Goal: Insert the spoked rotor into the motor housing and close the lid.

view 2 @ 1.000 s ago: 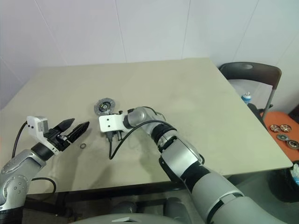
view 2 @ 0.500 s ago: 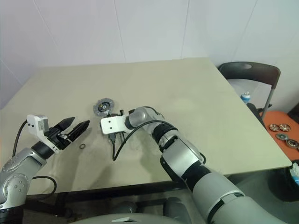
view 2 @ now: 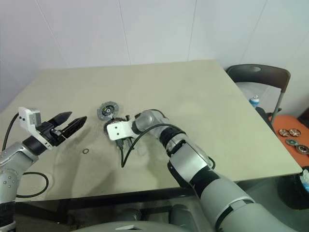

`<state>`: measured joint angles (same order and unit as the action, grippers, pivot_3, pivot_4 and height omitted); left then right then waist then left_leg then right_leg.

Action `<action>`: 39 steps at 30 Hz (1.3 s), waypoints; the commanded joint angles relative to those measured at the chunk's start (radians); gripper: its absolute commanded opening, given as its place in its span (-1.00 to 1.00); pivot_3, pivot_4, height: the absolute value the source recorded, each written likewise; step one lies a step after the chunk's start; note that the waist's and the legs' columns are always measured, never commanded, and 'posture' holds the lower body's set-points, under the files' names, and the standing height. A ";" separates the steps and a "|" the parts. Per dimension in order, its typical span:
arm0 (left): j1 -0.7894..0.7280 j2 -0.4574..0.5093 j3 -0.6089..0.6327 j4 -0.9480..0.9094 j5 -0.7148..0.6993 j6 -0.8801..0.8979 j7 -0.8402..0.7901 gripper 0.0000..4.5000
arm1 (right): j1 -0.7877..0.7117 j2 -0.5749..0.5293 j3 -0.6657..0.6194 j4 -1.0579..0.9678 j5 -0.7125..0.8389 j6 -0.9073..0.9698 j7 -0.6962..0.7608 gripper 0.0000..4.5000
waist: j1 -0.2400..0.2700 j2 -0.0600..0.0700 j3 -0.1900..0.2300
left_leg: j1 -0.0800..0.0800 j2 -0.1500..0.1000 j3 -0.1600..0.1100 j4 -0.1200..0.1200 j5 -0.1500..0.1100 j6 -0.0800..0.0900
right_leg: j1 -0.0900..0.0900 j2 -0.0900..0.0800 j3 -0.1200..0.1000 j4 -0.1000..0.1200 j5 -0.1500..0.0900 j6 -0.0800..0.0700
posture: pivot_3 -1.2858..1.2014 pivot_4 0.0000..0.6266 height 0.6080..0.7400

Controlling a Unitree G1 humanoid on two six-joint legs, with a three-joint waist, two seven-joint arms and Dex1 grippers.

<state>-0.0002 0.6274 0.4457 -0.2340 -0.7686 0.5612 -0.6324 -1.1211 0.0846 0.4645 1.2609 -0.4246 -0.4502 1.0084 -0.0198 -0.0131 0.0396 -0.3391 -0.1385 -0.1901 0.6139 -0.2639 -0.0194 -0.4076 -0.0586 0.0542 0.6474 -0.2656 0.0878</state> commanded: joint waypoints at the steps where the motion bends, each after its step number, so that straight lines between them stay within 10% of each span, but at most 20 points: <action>1: -0.037 0.073 0.041 0.006 -0.015 -0.001 -0.070 1.00 | -0.043 0.016 -0.044 -0.069 0.073 0.005 0.091 -0.98 | -0.004 -0.001 0.000 | 0.000 0.000 0.000 0.000 0.000 0.000 | 0.000 0.000 0.000 0.000 0.000 0.000 | 0.03 -1.00 1.00; 7: -0.052 0.185 0.065 0.100 0.003 -0.009 -0.184 1.00 | -0.080 0.029 -0.067 -0.088 0.109 0.033 0.137 -0.98 | -0.024 0.001 0.001 | 0.000 0.005 0.000 0.000 -0.001 -0.004 | 0.000 0.004 0.000 0.001 0.000 0.000 | 0.03 -1.00 1.00; 15: -0.045 0.219 0.034 0.157 0.065 -0.037 -0.267 1.00 | -0.135 0.071 -0.005 0.014 0.003 0.074 -0.093 -0.01 | -0.025 0.001 0.001 | 0.000 0.013 0.000 -0.001 -0.005 -0.010 | -0.002 0.013 0.000 0.000 0.001 -0.004 | 0.03 -1.00 1.00; 39: -0.046 0.143 0.038 0.100 0.073 -0.036 -0.183 1.00 | -0.058 0.102 0.051 0.059 -0.074 0.080 -0.149 -0.01 | -0.028 -0.001 0.000 | 0.001 0.015 0.000 -0.001 -0.004 -0.012 | -0.001 0.014 0.000 0.001 0.001 -0.007 | 0.03 -1.00 1.00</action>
<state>-0.0325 0.7720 0.4567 -0.1199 -0.6941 0.5404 -0.8217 -1.1775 0.1479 0.5111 1.3348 -0.4968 -0.3630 0.8500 -0.0476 -0.0138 0.0393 -0.3377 -0.1234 -0.1897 0.6131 -0.2683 -0.0313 -0.4087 -0.0443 0.0542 0.6485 -0.2642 0.0809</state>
